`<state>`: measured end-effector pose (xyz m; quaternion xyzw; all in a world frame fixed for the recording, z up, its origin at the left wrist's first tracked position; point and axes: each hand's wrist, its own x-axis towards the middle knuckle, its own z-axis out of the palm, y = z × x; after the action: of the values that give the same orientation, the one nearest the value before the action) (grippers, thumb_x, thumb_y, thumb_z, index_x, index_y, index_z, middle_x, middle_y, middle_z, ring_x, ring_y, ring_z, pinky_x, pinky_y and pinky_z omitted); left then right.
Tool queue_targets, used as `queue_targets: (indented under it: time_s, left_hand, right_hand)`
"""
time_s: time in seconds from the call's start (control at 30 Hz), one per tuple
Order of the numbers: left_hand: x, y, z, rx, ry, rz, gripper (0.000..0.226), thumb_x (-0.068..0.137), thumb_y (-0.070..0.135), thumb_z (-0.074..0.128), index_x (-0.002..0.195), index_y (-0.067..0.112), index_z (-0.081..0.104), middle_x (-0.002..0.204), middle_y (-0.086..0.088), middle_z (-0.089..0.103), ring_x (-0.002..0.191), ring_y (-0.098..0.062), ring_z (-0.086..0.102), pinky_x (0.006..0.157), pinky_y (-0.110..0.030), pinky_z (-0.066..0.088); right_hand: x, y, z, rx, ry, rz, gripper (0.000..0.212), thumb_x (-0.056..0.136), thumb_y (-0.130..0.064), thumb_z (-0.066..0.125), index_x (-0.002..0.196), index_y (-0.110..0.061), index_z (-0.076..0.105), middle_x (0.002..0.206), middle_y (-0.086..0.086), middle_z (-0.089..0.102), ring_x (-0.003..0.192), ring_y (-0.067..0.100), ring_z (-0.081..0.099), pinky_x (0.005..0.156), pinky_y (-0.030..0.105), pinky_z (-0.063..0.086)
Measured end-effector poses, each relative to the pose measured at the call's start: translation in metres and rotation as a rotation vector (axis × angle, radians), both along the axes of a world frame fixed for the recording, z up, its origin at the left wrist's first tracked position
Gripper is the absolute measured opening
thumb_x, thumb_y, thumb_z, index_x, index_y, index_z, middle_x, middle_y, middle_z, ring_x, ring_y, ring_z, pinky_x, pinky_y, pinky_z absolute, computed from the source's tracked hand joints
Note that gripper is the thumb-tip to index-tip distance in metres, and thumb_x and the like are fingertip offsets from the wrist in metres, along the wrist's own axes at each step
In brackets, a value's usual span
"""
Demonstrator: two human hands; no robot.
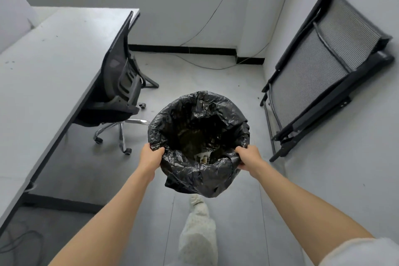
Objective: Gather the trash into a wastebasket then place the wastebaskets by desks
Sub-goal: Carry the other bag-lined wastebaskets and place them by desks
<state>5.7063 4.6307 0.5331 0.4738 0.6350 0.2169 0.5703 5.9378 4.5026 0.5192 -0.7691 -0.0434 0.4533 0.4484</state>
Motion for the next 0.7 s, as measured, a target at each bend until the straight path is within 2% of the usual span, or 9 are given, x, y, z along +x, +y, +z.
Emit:
queue_targets:
  time_s: [0.03, 0.1, 0.2, 0.3, 0.37, 0.47, 0.6, 0.7]
  left_hand:
    - [0.015, 0.024, -0.006, -0.006, -0.015, 0.002, 0.008, 0.091, 0.003, 0.047, 0.095, 0.008, 0.052, 0.091, -0.013, 0.059, 0.083, -0.027, 0.057, 0.083, -0.044, 0.051]
    - [0.047, 0.080, -0.023, -0.043, -0.009, 0.024, 0.018, 0.090, 0.003, 0.048, 0.107, 0.003, 0.053, 0.098, -0.015, 0.061, 0.086, -0.029, 0.059, 0.085, -0.045, 0.052]
    - [0.089, 0.152, -0.024, -0.085, -0.018, 0.020, 0.019, 0.089, 0.004, 0.049, 0.108, 0.004, 0.054, 0.102, -0.017, 0.062, 0.090, -0.030, 0.061, 0.089, -0.046, 0.052]
    - [0.136, 0.233, -0.019, -0.083, -0.032, 0.009, 0.008, 0.088, 0.005, 0.049, 0.092, 0.012, 0.053, 0.098, -0.015, 0.061, 0.090, -0.030, 0.061, 0.090, -0.048, 0.054]
    - [0.159, 0.271, -0.015, -0.073, -0.022, 0.003, 0.009, 0.087, 0.006, 0.049, 0.084, 0.015, 0.051, 0.093, -0.014, 0.060, 0.085, -0.028, 0.059, 0.084, -0.045, 0.053]
    - [0.194, 0.324, -0.014, -0.079, -0.014, -0.012, 0.006, 0.085, 0.006, 0.050, 0.087, 0.012, 0.053, 0.093, -0.015, 0.061, 0.085, -0.030, 0.061, 0.081, -0.046, 0.054]
    - [0.247, 0.403, -0.026, -0.132, -0.062, 0.052, 0.019, 0.088, 0.000, 0.050, 0.076, 0.015, 0.053, 0.089, -0.014, 0.061, 0.086, -0.030, 0.060, 0.089, -0.052, 0.051]
    - [0.283, 0.456, -0.038, -0.155, -0.070, 0.123, 0.021, 0.088, -0.002, 0.050, 0.076, 0.014, 0.053, 0.088, -0.013, 0.061, 0.087, -0.031, 0.060, 0.088, -0.049, 0.052]
  right_hand:
    - [0.015, 0.023, -0.001, 0.002, 0.002, 0.010, 0.005, 0.090, -0.007, 0.047, 0.089, -0.011, 0.050, 0.100, 0.012, 0.056, 0.092, 0.027, 0.057, 0.075, 0.039, 0.056]
    - [0.048, 0.079, -0.003, -0.032, -0.003, 0.013, 0.009, 0.091, -0.008, 0.047, 0.099, -0.009, 0.049, 0.103, 0.012, 0.055, 0.094, 0.027, 0.056, 0.075, 0.039, 0.056]
    - [0.091, 0.149, 0.009, -0.055, -0.026, 0.024, 0.012, 0.090, -0.008, 0.047, 0.101, -0.009, 0.050, 0.107, 0.014, 0.057, 0.097, 0.028, 0.057, 0.077, 0.041, 0.057]
    - [0.139, 0.226, 0.023, -0.052, -0.039, 0.023, 0.004, 0.090, -0.007, 0.048, 0.091, -0.010, 0.051, 0.109, 0.015, 0.058, 0.102, 0.030, 0.059, 0.084, 0.044, 0.056]
    - [0.160, 0.261, 0.030, -0.052, -0.040, 0.012, 0.006, 0.091, -0.006, 0.047, 0.095, -0.009, 0.049, 0.104, 0.014, 0.057, 0.096, 0.028, 0.058, 0.077, 0.040, 0.056]
    - [0.193, 0.315, 0.031, -0.057, -0.031, 0.002, 0.011, 0.092, -0.005, 0.046, 0.102, -0.009, 0.048, 0.105, 0.012, 0.057, 0.096, 0.027, 0.057, 0.073, 0.037, 0.054]
    - [0.253, 0.404, 0.018, -0.086, 0.006, 0.035, 0.008, 0.091, -0.005, 0.048, 0.097, -0.010, 0.049, 0.114, 0.017, 0.059, 0.096, 0.027, 0.057, 0.062, 0.033, 0.054]
    - [0.297, 0.468, 0.006, -0.121, 0.049, 0.098, 0.022, 0.089, -0.006, 0.052, 0.110, -0.006, 0.048, 0.126, 0.019, 0.056, 0.103, 0.030, 0.059, 0.060, 0.033, 0.054]
